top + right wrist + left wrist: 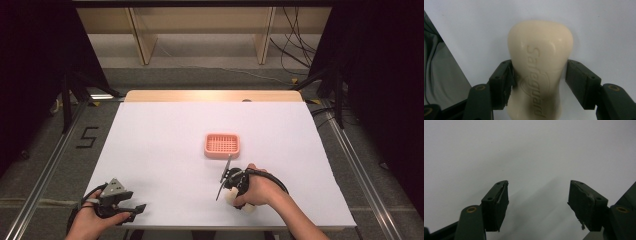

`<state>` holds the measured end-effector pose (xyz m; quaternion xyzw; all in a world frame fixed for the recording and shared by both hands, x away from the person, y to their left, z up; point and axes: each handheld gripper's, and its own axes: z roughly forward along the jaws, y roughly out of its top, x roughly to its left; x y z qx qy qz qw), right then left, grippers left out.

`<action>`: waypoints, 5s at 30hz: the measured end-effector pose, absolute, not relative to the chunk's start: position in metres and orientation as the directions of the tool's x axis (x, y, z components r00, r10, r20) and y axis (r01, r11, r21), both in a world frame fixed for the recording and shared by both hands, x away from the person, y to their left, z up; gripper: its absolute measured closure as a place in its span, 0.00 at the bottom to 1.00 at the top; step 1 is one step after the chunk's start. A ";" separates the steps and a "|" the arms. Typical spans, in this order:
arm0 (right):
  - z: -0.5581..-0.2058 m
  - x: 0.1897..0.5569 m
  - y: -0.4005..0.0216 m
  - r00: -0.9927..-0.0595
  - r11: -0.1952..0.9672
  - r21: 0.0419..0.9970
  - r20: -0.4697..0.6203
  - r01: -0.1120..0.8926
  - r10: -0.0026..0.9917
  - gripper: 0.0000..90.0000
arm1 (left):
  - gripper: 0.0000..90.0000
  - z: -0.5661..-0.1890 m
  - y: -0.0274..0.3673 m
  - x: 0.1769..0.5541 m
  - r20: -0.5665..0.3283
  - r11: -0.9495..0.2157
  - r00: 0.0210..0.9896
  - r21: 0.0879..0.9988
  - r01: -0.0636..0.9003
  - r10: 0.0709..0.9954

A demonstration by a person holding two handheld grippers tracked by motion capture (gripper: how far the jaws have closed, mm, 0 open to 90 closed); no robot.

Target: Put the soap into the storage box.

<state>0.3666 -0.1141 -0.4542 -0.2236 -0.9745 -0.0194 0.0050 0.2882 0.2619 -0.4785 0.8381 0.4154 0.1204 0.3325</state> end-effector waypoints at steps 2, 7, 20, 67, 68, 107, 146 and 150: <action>-0.455 0.367 -0.114 -0.904 0.903 0.034 0.010 0.427 0.427 0.45 | 0.36 -0.478 0.262 0.288 -0.074 -0.435 0.624 0.654 0.619 0.778; -0.457 0.368 -0.112 -0.903 0.903 0.025 0.016 0.429 0.429 0.46 | 0.36 -0.479 0.262 0.288 -0.075 -0.434 0.626 0.657 0.617 0.777; -0.456 0.371 -0.111 -0.903 0.904 -0.001 0.028 0.428 0.428 0.55 | 0.36 -0.479 0.262 0.288 -0.068 -0.432 0.619 0.656 0.619 0.782; -0.434 0.379 -0.125 -0.894 0.894 0.020 -0.010 0.449 0.449 0.56 | 0.36 -0.479 0.262 0.289 -0.072 -0.433 0.621 0.654 0.620 0.781; -0.433 0.380 -0.125 -0.895 0.895 0.021 -0.026 0.446 0.446 0.56 | 0.36 -0.479 0.262 0.289 -0.073 -0.432 0.621 0.655 0.620 0.781; -0.418 0.397 -0.132 -0.875 0.877 0.048 -0.056 0.479 0.481 0.56 | 0.36 -0.479 0.261 0.288 -0.069 -0.430 0.618 0.658 0.618 0.783; -0.404 0.423 -0.139 -0.861 0.866 0.084 -0.096 0.493 0.500 0.56 | 0.36 -0.478 0.260 0.289 -0.079 -0.428 0.624 0.660 0.617 0.777; -0.403 0.425 -0.138 -0.859 0.865 0.087 -0.097 0.495 0.502 0.56 | 0.36 -0.478 0.261 0.289 -0.069 -0.439 0.632 0.662 0.607 0.772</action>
